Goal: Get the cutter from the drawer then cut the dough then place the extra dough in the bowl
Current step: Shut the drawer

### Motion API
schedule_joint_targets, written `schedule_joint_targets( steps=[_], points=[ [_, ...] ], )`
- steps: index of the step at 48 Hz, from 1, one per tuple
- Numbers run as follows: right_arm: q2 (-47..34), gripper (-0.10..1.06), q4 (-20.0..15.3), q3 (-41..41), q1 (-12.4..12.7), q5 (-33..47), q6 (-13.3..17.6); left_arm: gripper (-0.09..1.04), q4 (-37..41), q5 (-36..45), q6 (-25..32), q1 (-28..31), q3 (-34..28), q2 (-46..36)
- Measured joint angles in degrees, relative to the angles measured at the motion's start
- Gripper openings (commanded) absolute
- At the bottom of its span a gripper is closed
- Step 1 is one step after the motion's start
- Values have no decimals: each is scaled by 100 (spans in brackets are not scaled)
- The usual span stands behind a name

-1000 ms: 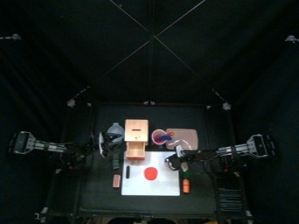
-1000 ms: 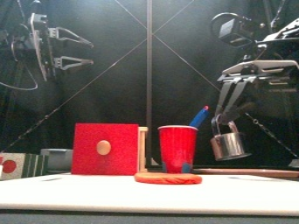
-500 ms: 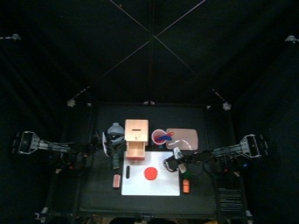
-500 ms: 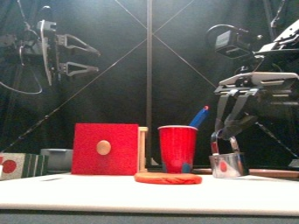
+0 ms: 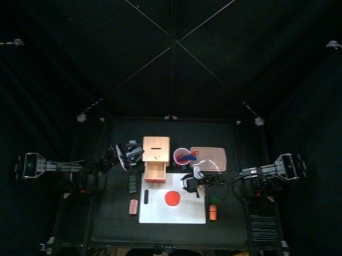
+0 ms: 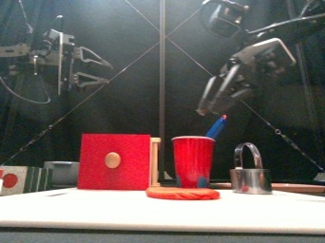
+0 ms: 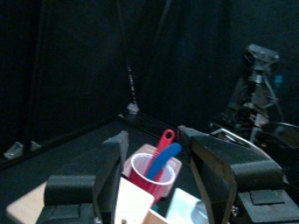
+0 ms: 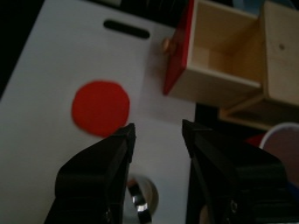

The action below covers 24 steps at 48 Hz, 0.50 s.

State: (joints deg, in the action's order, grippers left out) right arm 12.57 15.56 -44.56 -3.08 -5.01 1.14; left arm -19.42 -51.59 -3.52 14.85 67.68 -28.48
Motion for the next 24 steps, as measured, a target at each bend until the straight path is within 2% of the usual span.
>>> schedule_joint_targets(
  steps=[3,9,16,24],
  points=[
    [-220,81,-255,264,0,0,-9,86,202,466,0,396,-202,0],
    [-800,72,-703,791,0,0,-9,85,870,1942,-9,1107,-791,62],
    [-1459,48,-879,1301,0,0,-18,83,1898,3858,-9,1591,-1635,290],
    [-2021,22,-870,1854,0,-9,-62,68,2637,5335,9,1749,-2294,712]
  ],
)
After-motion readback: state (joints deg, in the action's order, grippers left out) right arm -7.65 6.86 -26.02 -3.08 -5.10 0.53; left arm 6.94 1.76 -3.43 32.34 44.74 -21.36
